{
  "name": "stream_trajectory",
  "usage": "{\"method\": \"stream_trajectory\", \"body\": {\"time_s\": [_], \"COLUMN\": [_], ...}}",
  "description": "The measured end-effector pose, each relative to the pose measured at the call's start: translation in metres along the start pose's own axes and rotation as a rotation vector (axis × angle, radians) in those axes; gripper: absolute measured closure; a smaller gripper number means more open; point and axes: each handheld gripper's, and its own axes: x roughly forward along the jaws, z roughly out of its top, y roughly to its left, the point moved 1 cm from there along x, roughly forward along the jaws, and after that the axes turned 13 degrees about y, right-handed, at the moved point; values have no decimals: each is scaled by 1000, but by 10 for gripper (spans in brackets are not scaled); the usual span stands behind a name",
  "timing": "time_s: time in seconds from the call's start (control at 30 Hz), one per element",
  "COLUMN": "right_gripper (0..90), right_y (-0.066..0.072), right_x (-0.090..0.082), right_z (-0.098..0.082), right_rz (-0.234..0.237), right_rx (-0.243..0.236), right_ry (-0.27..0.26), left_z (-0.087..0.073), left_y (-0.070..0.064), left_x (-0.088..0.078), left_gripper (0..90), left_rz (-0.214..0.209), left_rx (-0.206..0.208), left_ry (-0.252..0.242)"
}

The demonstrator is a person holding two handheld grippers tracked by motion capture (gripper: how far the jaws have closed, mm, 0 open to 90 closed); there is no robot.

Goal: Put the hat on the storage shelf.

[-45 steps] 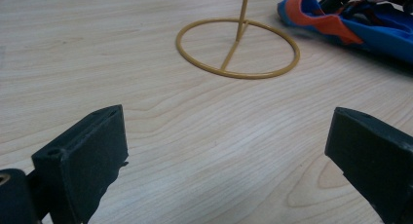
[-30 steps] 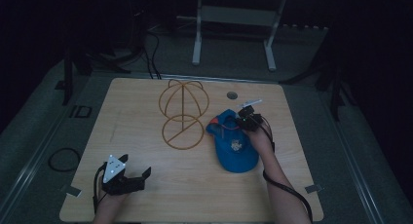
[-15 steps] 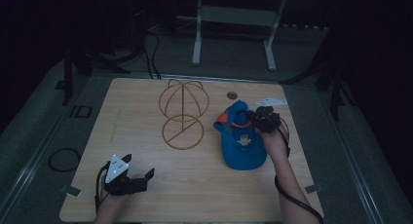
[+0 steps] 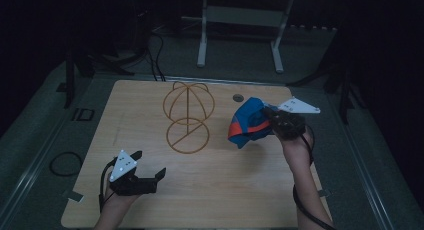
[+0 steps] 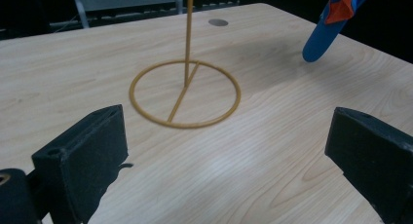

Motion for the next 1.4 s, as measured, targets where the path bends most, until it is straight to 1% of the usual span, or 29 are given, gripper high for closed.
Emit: {"method": "stream_trajectory", "body": {"time_s": [0.07, 0.13, 0.17, 0.2, 0.27, 0.33, 0.37, 0.43, 0.47, 0.5, 0.53, 0.63, 0.67, 0.73, 0.83, 0.93, 1.0, 1.03, 1.07, 1.1, 1.13, 1.17, 1.2, 1.23, 1.27, 1.3, 1.33, 1.37, 1.4], "right_gripper": [888, 888, 888, 888, 888, 888, 888, 888, 888, 888, 888, 888, 887, 888, 887, 888, 888, 888, 887, 888, 888, 888, 887, 887, 887, 887, 887, 887, 887], "right_y": [3, 5, 6, 7, 11, 13, 15, 18, 20, 21, 22, 26, 28, 31, 34, 37, 38, 39, 41, 42, 43, 44, 45, 45, 45, 45, 45, 45, 45], "right_x": [-6, -12, -14, -17, -22, -26, -29, -32, -32, -33, -33, -34, -34, -35, -35, -35, -34, -33, -33, -32, -32, -32, -31, -31, -31, -30, -30, -30, -30], "right_z": [1, 2, 3, 3, 4, 4, 4, 3, 3, 3, 2, 2, 2, 3, 4, 5, 6, 6, 5, 5, 4, 4, 4, 3, 3, 3, 2, 2, 2], "right_rz": [-1, -10, -10, -7, -11, -1, -8, 1, -2, -5, 6, 8, 16, 6, 16, 19, 26, 29, 29, 31, 39, 40, 33, 31, 39, 38, 39, 39, 45], "right_rx": [-10, -19, -21, -24, -33, -35, -37, -38, -39, -44, -41, -48, -44, -57, -59, -67, -66, -65, -70, -74, -74, -78, -83, -84, -78, -79, -75, -75, -74], "right_ry": [-10, -19, -20, -27, -38, -49, -53, -63, -65, -63, -68, -67, -73, -71, -76, -78, -81, -81, -80, -77, -79, -78, -75, -74, -74, -73, -74, -74, -75], "left_z": [10, 22, 28, 35, 51, 63, 71, 86, 91, 100, 105, 124, 130, 142, 161, 174, 182, 184, 187, 189, 190, 191, 192, 192, 191, 191, 191, 191, 192], "left_y": [-6, -11, -14, -18, -27, -34, -38, -46, -50, -54, -57, -68, -71, -77, -85, -90, -93, -94, -96, -98, -100, -101, -103, -105, -107, -109, -111, -111, -112], "left_x": [-1, -3, -4, -6, -9, -11, -12, -14, -14, -15, -15, -11, -9, -4, 8, 19, 30, 35, 41, 48, 52, 57, 63, 68, 72, 75, 79, 79, 84], "left_gripper": [22, 22, 22, 22, 22, 22, 22, 22, 23, 38, 50, 50, 50, 50, 58, 69, 70, 88, 128, 147, 148, 148, 148, 149, 150, 162, 192, 198, 198], "left_rz": [-11, -38, -62, -71, -93, -104, -118, -140, -149, -156, -159, -178, -178, -174, -184, -182, -188, -198, -216, -217, -218, -224, -227, -238, -240, -237, -234, -234, -218], "left_rx": [21, 28, 36, 47, 84, 109, 121, 150, 155, 174, 183, 206, 212, 226, 238, 245, 247, 253, 250, 245, 249, 245, 236, 237, 231, 238, 256, 256, 270], "left_ry": [-4, -8, -13, -18, -26, -36, -44, -50, -53, -55, -52, -48, -49, -39, -38, -32, -11, 2, 8, 23, 31, 39, 52, 65, 71, 73, 86, 86, 103]}}
